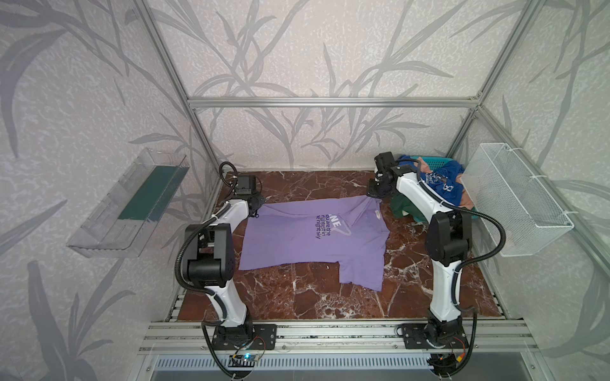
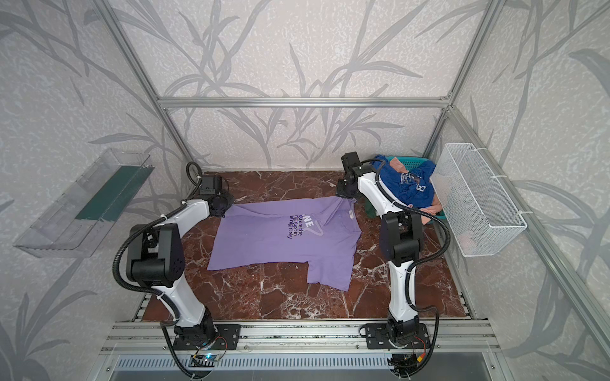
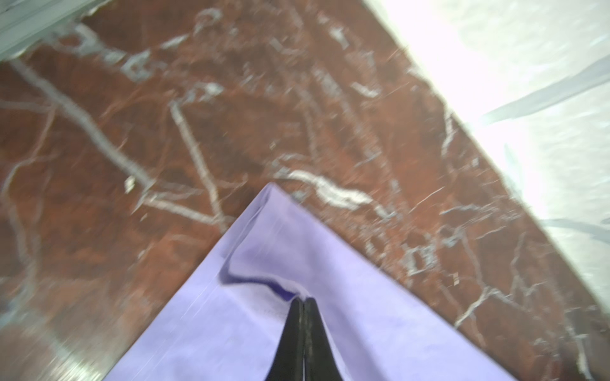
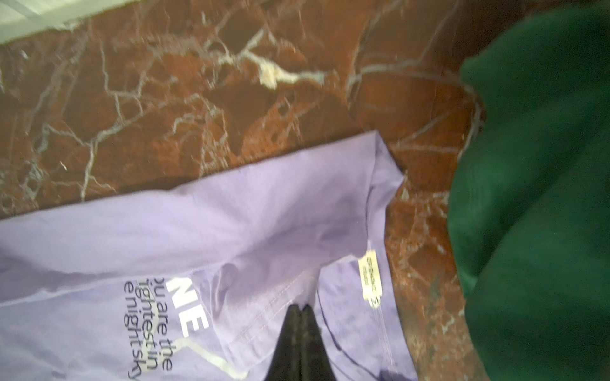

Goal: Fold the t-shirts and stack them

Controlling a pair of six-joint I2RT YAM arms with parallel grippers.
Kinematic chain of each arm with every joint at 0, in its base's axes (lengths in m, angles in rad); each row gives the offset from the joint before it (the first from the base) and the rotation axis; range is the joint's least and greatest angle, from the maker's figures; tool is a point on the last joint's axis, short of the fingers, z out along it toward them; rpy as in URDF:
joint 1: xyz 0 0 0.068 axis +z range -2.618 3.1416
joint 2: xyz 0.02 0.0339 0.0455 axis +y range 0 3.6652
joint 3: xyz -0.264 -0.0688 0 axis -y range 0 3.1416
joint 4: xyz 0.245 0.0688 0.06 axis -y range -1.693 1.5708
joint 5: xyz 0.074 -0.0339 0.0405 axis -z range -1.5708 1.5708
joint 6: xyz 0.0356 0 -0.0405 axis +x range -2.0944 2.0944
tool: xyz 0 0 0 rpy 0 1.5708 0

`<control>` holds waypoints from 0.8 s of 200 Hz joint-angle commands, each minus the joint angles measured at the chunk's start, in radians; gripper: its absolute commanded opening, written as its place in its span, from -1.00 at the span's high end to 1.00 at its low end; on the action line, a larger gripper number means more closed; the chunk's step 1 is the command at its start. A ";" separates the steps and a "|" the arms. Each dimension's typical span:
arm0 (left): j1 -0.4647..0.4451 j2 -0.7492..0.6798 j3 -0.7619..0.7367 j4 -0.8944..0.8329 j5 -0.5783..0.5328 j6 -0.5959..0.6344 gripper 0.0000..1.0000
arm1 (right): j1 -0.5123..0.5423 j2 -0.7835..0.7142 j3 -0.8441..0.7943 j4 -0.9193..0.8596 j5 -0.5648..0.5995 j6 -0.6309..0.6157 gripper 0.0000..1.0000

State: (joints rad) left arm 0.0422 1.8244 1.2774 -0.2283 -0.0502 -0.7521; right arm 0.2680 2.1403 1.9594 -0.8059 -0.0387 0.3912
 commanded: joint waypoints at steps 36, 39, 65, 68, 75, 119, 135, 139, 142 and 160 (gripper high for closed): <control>0.009 0.185 0.246 -0.016 0.002 0.043 1.00 | -0.025 0.263 0.505 -0.177 0.064 -0.088 1.00; 0.010 0.195 0.258 -0.015 0.001 0.045 1.00 | -0.026 0.282 0.541 -0.192 0.066 -0.088 1.00; 0.019 0.267 0.352 -0.009 -0.001 0.063 1.00 | -0.041 0.418 0.787 -0.276 0.050 -0.077 1.00; 0.020 0.276 0.364 -0.010 0.002 0.068 1.00 | -0.043 0.427 0.802 -0.279 0.045 -0.077 1.00; 0.023 0.295 0.397 -0.016 0.006 0.080 1.00 | -0.044 0.439 0.821 -0.278 0.034 -0.079 1.00; 0.033 0.385 0.550 -0.092 0.008 0.132 1.00 | -0.059 0.379 0.613 -0.199 -0.038 -0.097 0.14; 0.034 0.395 0.557 -0.093 0.024 0.140 1.00 | -0.061 0.369 0.555 -0.186 -0.060 -0.095 -0.04; 0.034 0.395 0.551 -0.088 0.025 0.141 1.00 | -0.059 0.371 0.547 -0.185 -0.069 -0.094 -0.04; 0.034 0.395 0.547 -0.085 0.027 0.141 1.00 | -0.059 0.372 0.545 -0.184 -0.076 -0.094 -0.06; 0.033 0.388 0.513 -0.057 0.029 0.136 1.00 | -0.054 0.399 0.553 -0.191 -0.117 -0.083 -0.16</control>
State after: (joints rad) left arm 0.0685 2.2009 1.8084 -0.2810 -0.0265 -0.6376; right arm 0.2085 2.5469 2.4996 -1.0012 -0.0864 0.3058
